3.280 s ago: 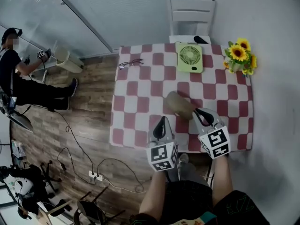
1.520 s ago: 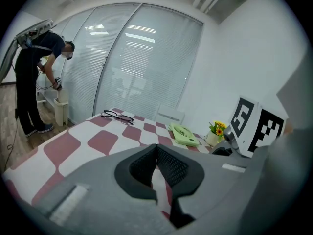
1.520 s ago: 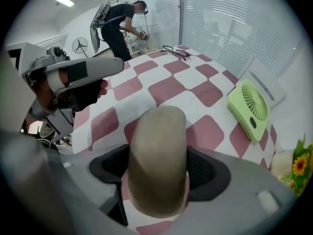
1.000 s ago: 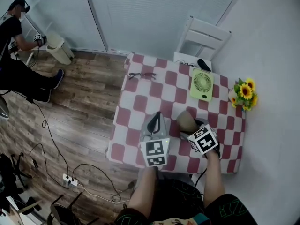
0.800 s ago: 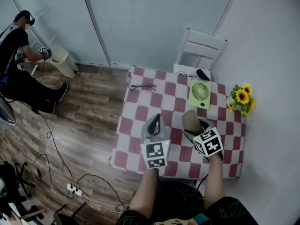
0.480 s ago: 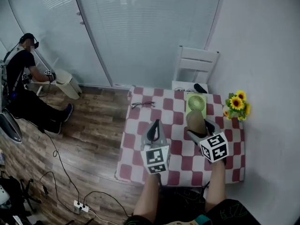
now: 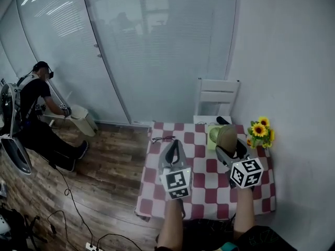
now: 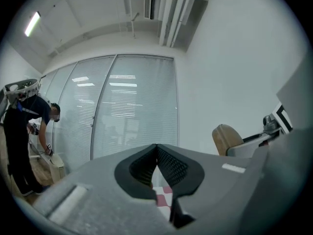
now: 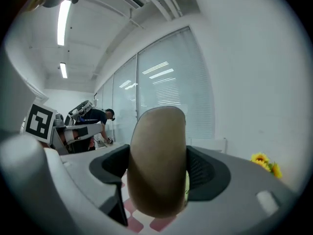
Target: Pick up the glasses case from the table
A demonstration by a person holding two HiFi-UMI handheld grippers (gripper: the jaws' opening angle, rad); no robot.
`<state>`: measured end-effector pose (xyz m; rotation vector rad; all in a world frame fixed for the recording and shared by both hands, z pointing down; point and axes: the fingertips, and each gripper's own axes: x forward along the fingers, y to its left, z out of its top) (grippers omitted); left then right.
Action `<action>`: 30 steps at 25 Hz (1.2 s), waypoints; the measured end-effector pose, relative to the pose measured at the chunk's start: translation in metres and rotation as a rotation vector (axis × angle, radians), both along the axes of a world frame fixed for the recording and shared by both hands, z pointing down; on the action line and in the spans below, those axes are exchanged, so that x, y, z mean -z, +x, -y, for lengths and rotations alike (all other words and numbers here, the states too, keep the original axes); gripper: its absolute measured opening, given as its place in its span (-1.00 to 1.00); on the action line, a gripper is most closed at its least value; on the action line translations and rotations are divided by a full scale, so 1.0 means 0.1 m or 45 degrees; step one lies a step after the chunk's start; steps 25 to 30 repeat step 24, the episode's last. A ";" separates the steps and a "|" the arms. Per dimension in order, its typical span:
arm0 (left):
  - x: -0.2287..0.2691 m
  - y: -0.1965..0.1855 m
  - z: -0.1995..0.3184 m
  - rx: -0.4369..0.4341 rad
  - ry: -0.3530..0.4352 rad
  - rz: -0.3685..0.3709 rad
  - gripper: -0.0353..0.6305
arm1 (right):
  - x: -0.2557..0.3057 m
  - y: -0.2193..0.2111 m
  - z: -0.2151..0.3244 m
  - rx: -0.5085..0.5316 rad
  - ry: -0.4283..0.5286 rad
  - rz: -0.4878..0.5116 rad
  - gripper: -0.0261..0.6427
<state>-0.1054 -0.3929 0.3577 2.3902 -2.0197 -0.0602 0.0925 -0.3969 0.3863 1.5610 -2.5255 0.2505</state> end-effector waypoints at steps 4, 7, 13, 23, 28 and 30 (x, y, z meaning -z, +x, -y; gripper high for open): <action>0.03 0.02 -0.07 -0.016 0.016 0.010 -0.86 | 0.07 -0.02 -0.02 -0.019 0.047 -0.020 0.16; 0.02 0.03 -0.08 -0.014 0.013 0.012 -0.86 | 0.11 -0.03 -0.04 -0.004 0.058 -0.007 0.16; -0.05 0.11 -0.07 -0.049 -0.001 -0.004 -0.86 | 0.19 0.00 -0.07 0.001 0.101 -0.013 0.16; -0.09 0.08 -0.04 -0.047 -0.005 0.004 -0.86 | 0.27 0.04 -0.04 -0.032 0.141 -0.031 0.16; -0.10 0.08 -0.04 -0.047 -0.006 0.005 -0.86 | 0.27 0.04 -0.04 -0.033 0.143 -0.031 0.16; -0.10 0.08 -0.04 -0.047 -0.006 0.005 -0.86 | 0.27 0.04 -0.04 -0.033 0.143 -0.031 0.16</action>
